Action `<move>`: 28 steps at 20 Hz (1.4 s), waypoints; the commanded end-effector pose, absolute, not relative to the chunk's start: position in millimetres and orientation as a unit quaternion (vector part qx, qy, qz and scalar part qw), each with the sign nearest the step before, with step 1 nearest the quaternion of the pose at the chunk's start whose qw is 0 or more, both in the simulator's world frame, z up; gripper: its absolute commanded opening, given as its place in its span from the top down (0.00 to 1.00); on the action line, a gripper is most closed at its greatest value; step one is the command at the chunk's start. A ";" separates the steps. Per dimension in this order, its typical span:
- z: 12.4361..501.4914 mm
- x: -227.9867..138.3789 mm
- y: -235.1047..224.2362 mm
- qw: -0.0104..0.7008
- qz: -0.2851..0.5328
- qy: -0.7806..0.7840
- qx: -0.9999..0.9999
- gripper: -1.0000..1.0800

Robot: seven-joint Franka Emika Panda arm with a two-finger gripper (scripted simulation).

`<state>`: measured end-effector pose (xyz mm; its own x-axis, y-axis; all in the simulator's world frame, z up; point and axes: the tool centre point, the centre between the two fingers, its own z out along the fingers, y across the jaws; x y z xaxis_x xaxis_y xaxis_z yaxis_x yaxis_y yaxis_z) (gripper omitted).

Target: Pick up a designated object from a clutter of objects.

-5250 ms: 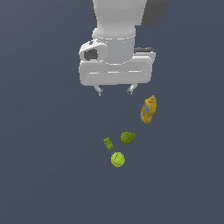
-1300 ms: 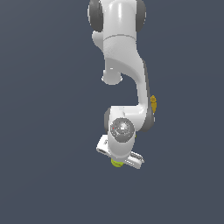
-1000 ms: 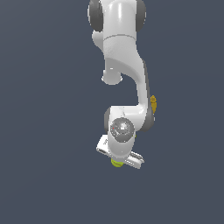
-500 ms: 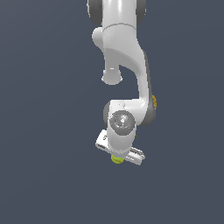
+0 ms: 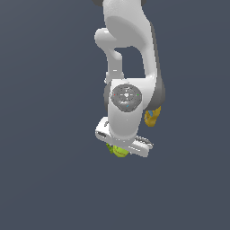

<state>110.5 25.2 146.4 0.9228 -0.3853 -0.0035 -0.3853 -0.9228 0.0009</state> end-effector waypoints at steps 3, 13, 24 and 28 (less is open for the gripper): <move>198.2 97.4 23.4 0.000 0.000 -0.196 0.981 1.00; 316.9 67.4 18.7 0.000 0.000 -0.197 0.980 1.00; 413.7 46.3 15.5 0.000 0.000 -0.197 0.980 1.00; 431.8 43.0 15.4 0.000 0.000 -0.197 0.980 1.00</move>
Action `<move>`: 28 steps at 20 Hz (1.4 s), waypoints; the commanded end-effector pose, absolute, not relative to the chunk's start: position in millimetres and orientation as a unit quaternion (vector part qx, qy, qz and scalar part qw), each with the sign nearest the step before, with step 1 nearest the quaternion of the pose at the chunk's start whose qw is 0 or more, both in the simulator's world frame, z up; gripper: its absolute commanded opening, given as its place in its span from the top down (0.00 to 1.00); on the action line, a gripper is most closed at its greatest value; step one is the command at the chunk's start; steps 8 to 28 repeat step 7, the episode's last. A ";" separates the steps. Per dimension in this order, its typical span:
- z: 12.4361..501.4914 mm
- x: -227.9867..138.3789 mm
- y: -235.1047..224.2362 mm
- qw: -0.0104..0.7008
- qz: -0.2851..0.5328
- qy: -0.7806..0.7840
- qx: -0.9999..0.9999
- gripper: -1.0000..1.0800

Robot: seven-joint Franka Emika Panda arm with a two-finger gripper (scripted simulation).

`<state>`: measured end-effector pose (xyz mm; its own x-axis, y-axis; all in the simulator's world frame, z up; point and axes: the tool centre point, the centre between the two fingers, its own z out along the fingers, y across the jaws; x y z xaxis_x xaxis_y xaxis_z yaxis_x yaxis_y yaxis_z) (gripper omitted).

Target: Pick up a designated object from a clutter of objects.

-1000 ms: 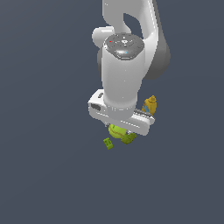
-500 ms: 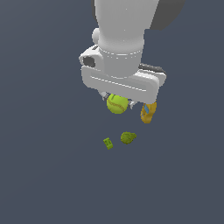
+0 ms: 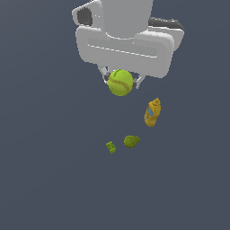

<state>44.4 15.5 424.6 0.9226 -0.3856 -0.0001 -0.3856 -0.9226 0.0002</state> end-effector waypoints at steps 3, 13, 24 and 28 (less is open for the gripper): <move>439.3 42.2 15.2 0.000 0.000 -0.197 0.980 1.00; 441.7 42.6 15.2 0.000 0.000 -0.197 0.980 1.00; 441.7 42.6 15.2 0.000 0.000 -0.197 0.980 1.00; 441.7 42.6 15.2 0.000 0.000 -0.197 0.980 1.00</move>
